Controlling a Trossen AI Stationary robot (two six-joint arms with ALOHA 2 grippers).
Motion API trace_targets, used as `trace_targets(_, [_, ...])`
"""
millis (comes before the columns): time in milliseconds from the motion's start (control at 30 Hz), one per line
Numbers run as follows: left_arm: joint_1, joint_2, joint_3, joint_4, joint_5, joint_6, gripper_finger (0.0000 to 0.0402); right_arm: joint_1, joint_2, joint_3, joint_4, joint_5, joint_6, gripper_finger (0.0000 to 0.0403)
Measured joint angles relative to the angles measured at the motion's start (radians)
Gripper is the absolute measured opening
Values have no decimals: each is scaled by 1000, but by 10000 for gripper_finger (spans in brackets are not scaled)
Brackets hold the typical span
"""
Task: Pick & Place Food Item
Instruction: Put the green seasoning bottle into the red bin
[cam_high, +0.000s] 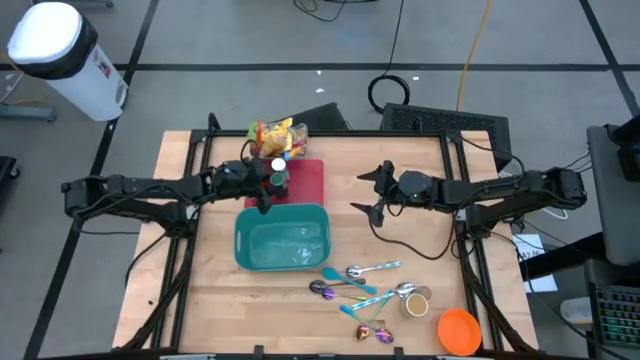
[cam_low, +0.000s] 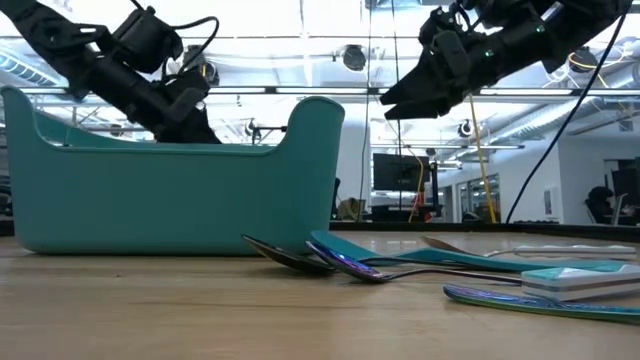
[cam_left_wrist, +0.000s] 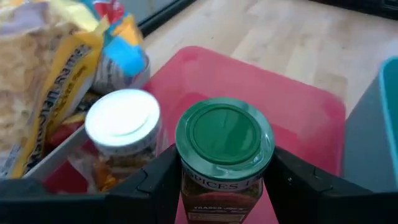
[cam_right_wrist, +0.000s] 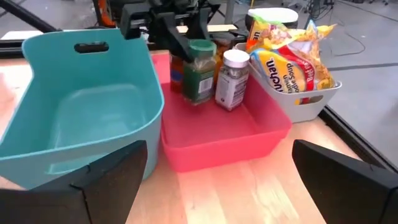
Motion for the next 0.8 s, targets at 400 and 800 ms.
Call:
trace_targets(400, [-2,14,-4,-80,-35,41,198,0,0,0,5,0,-5,393])
trace_targets(800, [-2,13,-6,-80,-97,-11,309,0,0,0,4,-2,-3,393])
